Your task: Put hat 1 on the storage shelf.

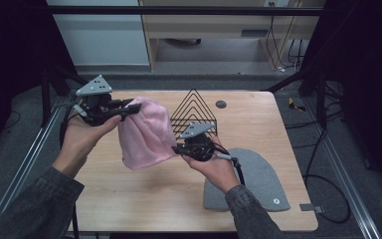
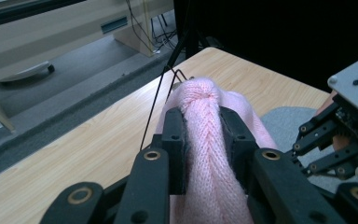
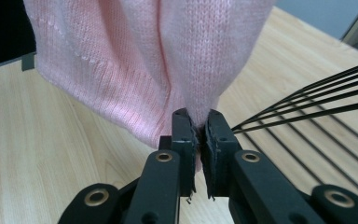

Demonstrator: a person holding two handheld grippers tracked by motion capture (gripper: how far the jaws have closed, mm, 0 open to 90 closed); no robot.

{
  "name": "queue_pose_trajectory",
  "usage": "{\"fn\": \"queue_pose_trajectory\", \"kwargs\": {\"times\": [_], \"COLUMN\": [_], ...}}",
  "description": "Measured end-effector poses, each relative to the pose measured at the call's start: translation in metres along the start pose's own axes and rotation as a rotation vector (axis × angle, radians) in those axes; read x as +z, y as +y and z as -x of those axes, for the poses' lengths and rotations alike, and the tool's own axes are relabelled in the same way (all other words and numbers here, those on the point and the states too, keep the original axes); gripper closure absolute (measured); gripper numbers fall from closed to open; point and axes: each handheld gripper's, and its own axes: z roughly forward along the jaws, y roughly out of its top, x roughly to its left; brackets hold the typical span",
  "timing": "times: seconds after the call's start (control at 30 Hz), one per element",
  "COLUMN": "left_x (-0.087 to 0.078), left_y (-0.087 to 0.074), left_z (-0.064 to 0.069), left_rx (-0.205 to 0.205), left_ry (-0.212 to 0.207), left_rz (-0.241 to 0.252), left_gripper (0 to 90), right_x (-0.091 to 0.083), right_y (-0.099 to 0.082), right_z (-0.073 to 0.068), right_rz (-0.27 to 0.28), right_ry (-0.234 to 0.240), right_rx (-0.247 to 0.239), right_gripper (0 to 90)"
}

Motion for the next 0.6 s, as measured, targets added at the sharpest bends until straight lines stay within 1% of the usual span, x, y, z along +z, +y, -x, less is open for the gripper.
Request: {"fn": "queue_pose_trajectory", "kwargs": {"times": [0.07,0.1,0.13,0.17,0.23,0.3,0.37,0.4,0.47,0.53,0.6], "left_x": [-0.003,-0.003,-0.003,-0.004,-0.004,-0.003,-0.003,-0.002,0.0,0.002,0.004], "left_y": [0.005,0.005,0.007,0.01,0.013,0.017,0.019,0.023,0.028,0.033,0.039], "left_z": [-0.003,-0.003,-0.005,-0.007,-0.01,-0.013,-0.014,-0.017,-0.019,-0.02,-0.022], "left_rx": [0.005,0.005,0.006,-0.002,-0.009,-0.015,-0.021,-0.026,-0.018,-0.017,-0.015], "left_ry": [-0.002,-0.002,-0.001,-0.003,-0.005,0.002,0.003,0.009,0.019,0.021,0.026], "left_rz": [0.011,0.011,0.016,0.029,0.036,0.041,0.045,0.049,0.047,0.052,0.06], "left_gripper": [74.0,74.0,74.0,74.0,74.0,74.0,74.1,74.1,74.0,74.0,74.0], "right_x": [-0.009,-0.009,-0.016,-0.017,-0.022,-0.026,-0.028,-0.03,-0.032,-0.033,-0.034], "right_y": [0.006,0.006,0.012,0.014,0.019,0.024,0.026,0.03,0.033,0.037,0.04], "right_z": [0.005,0.005,0.01,0.011,0.016,0.021,0.023,0.027,0.03,0.033,0.036], "right_rz": [0.004,0.004,0.007,0.006,0.009,0.012,0.011,0.018,0.021,0.022,0.027], "right_ry": [-0.008,-0.008,-0.017,-0.019,-0.031,-0.039,-0.042,-0.046,-0.053,-0.056,-0.056], "right_rx": [-0.011,-0.011,-0.019,-0.02,-0.025,-0.029,-0.029,-0.022,-0.016,-0.021,-0.016], "right_gripper": [84.7,84.7,84.8,84.9,85.0,85.2,85.3,85.3,85.3,85.3,85.2]}}
